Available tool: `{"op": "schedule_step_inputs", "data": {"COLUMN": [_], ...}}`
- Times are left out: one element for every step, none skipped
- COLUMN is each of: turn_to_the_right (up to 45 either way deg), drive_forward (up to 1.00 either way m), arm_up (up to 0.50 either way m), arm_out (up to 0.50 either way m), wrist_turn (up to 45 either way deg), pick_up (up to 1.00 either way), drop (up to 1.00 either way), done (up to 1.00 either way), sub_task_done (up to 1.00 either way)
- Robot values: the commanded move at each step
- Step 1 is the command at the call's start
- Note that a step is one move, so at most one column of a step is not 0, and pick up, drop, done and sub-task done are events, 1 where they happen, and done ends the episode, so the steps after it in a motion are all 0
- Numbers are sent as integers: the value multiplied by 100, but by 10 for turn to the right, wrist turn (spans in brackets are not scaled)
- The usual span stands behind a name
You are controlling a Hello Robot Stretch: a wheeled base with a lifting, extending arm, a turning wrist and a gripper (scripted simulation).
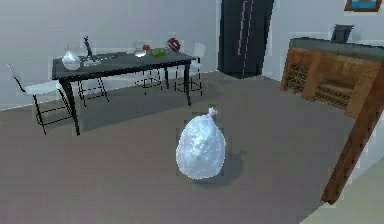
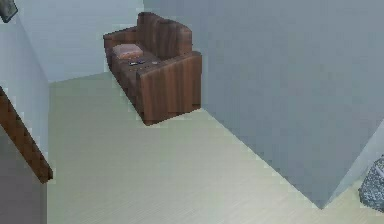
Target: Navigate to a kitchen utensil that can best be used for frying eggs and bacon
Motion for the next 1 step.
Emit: {"op": "schedule_step_inputs", "data": {"turn_to_the_right": [-60], "drive_forward": [0], "arm_up": [0], "arm_out": [0], "wrist_turn": [0], "pick_up": [0], "drop": [0], "done": [0], "sub_task_done": [0]}}
